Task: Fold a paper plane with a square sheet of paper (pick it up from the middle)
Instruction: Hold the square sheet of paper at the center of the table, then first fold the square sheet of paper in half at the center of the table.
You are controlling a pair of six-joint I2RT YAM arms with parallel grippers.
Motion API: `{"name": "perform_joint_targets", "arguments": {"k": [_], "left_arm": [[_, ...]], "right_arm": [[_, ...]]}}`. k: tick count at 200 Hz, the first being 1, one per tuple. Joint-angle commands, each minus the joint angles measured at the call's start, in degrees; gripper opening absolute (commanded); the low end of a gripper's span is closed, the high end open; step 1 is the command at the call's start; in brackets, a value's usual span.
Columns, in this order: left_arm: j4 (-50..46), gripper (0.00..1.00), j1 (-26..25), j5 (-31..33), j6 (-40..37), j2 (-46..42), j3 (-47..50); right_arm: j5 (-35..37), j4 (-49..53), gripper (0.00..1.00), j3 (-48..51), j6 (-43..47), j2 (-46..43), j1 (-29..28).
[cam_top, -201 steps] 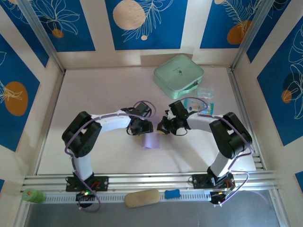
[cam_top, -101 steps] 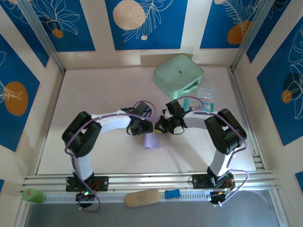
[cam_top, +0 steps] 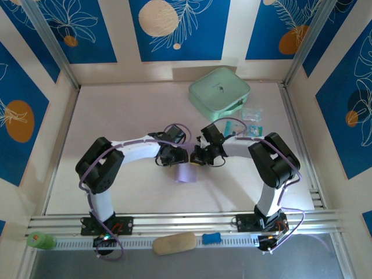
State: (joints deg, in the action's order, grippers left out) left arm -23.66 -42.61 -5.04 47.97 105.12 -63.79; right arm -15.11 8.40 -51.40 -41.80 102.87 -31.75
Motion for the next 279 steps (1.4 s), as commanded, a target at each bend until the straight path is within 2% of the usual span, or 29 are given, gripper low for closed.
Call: {"name": "perform_joint_targets", "arguments": {"k": [1,52,58,66,72,104,145,195,225,279], "left_arm": [[3.8,0.61,0.3,-0.5,0.2,1.5,1.7],[4.4,0.6,0.6,0.8,-1.1,-5.9,1.3],[5.0,0.56,0.8,0.0,-1.5,-6.2,1.6],[7.2,0.43,1.2,-2.2,-2.0,-6.7,2.3],[9.2,0.38,1.9,-4.3,-2.0,-7.1,3.1],[22.5,0.22,5.2,-14.9,-0.1,-8.1,7.7],[27.5,0.03,5.8,-21.4,0.8,-5.3,8.2],[30.9,0.0,5.8,-25.2,2.9,-2.3,10.9],[34.4,0.0,5.7,-25.1,4.1,-2.2,13.5],[34.6,0.0,5.7,-25.1,3.7,-2.2,13.6]], "right_arm": [[4.8,8.2,0.01,-0.2,7.3,2.0,1.0],[3.1,11.5,0.02,-3.3,17.7,4.2,1.2],[2.9,11.5,0.02,-3.4,18.3,4.3,1.2],[2.8,11.4,0.02,-3.4,18.9,4.3,1.2],[2.9,11.4,0.02,-3.4,19.2,4.3,1.2],[2.7,11.0,0.02,-3.0,20.5,4.1,1.9],[3.2,11.1,0.02,-2.6,20.2,4.3,2.5],[3.3,11.0,0.02,-2.5,19.3,4.3,2.9],[3.4,11.0,0.02,-2.2,19.0,4.2,3.1],[3.1,10.7,0.02,-2.0,18.5,4.1,3.2]]}}
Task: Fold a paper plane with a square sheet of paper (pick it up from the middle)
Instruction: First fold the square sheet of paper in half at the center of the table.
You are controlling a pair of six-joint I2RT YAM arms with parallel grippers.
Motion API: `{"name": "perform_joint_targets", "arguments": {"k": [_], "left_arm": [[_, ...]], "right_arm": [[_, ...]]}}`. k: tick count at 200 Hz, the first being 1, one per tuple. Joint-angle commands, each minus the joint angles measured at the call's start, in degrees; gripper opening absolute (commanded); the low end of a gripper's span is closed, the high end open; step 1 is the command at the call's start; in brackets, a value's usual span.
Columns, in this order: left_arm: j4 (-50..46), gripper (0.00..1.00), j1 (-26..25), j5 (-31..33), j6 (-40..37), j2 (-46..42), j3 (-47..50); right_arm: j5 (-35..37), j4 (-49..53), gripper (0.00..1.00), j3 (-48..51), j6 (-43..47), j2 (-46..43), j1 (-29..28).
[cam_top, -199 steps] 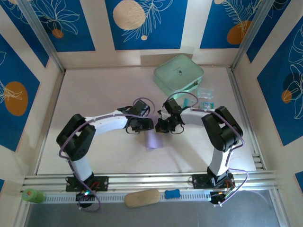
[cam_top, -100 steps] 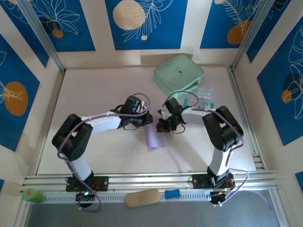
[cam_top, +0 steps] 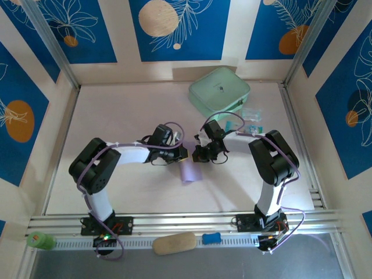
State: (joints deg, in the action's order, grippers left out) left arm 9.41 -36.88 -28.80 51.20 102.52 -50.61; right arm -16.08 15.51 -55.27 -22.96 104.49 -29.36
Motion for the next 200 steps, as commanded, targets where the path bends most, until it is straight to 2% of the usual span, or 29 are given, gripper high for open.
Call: {"name": "perform_joint_targets", "arguments": {"k": [1,89,149,200], "left_arm": [[1.4,0.0,0.0,-1.4,0.5,0.4,0.4],[-1.9,0.0,0.9,2.1,-2.6,2.4,3.5],[1.5,0.0,2.0,2.7,-3.1,4.0,8.5],[-3.8,0.01,2.8,1.5,-4.9,-0.4,2.4]], "right_arm": [[4.0,3.6,0.02,1.8,-0.3,2.5,0.8],[3.5,3.0,0.02,2.4,-1.3,2.6,1.0],[3.7,3.0,0.02,2.6,-1.3,2.5,0.9],[4.0,3.1,0.02,2.6,-1.3,2.6,0.9]]}}
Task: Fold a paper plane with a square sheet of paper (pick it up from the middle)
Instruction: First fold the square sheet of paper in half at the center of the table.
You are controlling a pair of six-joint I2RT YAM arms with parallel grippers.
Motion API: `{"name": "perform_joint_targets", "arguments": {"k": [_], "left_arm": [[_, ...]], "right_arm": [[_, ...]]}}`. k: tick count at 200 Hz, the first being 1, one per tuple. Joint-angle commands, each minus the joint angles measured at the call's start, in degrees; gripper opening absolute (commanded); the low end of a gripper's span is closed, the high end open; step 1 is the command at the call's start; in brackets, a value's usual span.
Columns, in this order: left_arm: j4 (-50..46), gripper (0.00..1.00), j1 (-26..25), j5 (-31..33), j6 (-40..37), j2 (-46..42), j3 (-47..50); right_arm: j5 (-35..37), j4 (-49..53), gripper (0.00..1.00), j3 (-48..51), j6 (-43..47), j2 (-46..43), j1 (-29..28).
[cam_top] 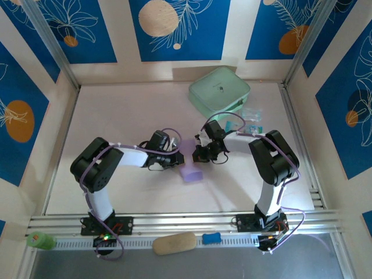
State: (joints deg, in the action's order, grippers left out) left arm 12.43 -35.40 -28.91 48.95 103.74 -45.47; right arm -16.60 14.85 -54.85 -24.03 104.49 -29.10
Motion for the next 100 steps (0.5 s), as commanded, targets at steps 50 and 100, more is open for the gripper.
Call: {"name": "perform_joint_targets", "arguments": {"k": [50,100], "left_arm": [[-1.2,0.03,4.1,-4.1,-2.1,3.2,-5.3],[-3.4,0.01,5.9,-2.8,-2.2,7.2,-3.7]], "right_arm": [[4.5,3.5,0.02,2.3,-0.1,3.2,0.6],[4.9,4.0,0.02,2.0,-0.2,3.3,0.5]]}}
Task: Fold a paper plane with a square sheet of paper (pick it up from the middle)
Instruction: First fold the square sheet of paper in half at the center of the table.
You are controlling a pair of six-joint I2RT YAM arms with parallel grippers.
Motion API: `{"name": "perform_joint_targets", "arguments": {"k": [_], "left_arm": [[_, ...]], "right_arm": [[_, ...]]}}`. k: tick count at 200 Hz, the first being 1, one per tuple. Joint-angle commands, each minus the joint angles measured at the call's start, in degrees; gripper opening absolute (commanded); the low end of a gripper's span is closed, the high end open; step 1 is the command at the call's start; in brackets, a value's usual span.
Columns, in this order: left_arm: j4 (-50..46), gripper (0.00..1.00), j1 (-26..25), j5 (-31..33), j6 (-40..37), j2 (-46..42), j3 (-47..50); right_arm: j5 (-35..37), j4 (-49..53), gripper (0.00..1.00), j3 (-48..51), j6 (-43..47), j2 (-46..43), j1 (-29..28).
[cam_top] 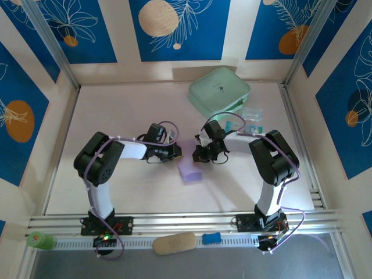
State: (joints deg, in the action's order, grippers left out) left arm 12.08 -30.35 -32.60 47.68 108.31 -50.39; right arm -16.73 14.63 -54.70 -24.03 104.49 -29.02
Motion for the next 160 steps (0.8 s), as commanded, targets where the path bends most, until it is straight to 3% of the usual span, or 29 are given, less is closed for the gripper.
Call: {"name": "perform_joint_targets", "arguments": {"k": [1,70,160], "left_arm": [[-3.2,0.01,0.9,0.9,-1.0,2.7,1.3],[-14.5,0.01,1.2,0.7,-6.3,0.7,-7.8],[-14.7,0.0,3.2,0.6,-8.3,7.4,-9.1]], "right_arm": [[5.0,4.3,0.02,1.8,-0.2,3.4,0.4],[5.6,4.8,0.02,1.5,-0.1,3.4,0.2],[5.8,5.1,0.02,1.3,-0.1,3.8,-0.2]]}}
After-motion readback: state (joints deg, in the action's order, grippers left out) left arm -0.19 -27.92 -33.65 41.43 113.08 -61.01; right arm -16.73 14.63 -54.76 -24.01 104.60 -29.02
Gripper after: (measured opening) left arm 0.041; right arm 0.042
